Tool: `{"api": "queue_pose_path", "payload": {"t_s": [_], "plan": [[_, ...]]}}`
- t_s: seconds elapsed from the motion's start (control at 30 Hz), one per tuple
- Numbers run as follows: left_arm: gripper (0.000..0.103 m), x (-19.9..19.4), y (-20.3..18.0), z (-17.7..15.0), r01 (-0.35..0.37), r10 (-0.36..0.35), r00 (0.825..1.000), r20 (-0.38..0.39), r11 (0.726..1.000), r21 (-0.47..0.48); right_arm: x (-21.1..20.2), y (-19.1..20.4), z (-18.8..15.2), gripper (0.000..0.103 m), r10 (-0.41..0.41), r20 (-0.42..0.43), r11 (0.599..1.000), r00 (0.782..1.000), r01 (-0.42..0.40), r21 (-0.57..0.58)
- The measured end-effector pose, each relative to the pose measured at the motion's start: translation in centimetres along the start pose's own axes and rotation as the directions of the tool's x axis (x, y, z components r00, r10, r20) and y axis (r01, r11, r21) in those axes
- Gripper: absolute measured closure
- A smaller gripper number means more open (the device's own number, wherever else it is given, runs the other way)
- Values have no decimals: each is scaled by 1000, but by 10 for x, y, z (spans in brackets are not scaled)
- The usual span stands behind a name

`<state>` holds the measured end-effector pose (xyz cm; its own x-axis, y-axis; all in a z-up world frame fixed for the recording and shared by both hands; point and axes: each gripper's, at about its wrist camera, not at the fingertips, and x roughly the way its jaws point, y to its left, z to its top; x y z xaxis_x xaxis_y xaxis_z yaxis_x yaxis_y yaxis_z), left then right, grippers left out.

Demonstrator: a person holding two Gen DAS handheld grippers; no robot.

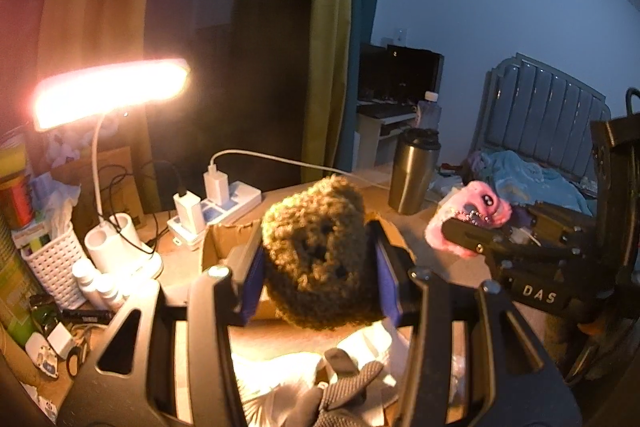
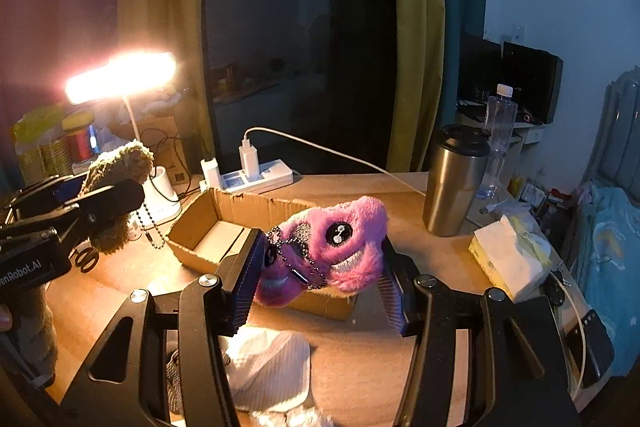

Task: Organize soft objects
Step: 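Carry both toys over the cardboard box and open both grippers to drop them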

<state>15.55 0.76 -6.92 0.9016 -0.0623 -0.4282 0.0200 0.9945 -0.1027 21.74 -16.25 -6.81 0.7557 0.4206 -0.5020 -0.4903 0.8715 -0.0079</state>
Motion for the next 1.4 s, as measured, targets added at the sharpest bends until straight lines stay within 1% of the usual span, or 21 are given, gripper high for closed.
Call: {"api": "queue_pose_path", "payload": {"t_s": [0.33, 0.67, 0.9, 1.1, 1.3, 1.4], "plan": [[55, 39, 1, 4, 21, -21, 1000, -17, 1000, -7, 32, -7, 9, 47, 24, -13, 1000, 1000, -24, 11], [55, 98, 8, -10, 21, -23, 994, -104, 1000, -13, 75, -12, -3, 47, 54, -81, 998, 995, -52, 32], [55, 132, 13, -25, 19, -23, 987, -162, 1000, -23, 105, -12, -12, 47, 73, -132, 997, 989, -68, 41], [55, 160, 20, -37, 26, -37, 975, -219, 998, -49, 125, -15, -21, 47, 78, -177, 996, 981, -70, 51], [54, 176, 24, -46, 27, -43, 964, -262, 998, -63, 137, -19, -27, 46, 82, -207, 996, 975, -71, 59], [51, 179, 26, -46, 19, -38, 962, -272, 997, -73, 139, -17, -27, 44, 88, -213, 995, 973, -77, 60]]}}
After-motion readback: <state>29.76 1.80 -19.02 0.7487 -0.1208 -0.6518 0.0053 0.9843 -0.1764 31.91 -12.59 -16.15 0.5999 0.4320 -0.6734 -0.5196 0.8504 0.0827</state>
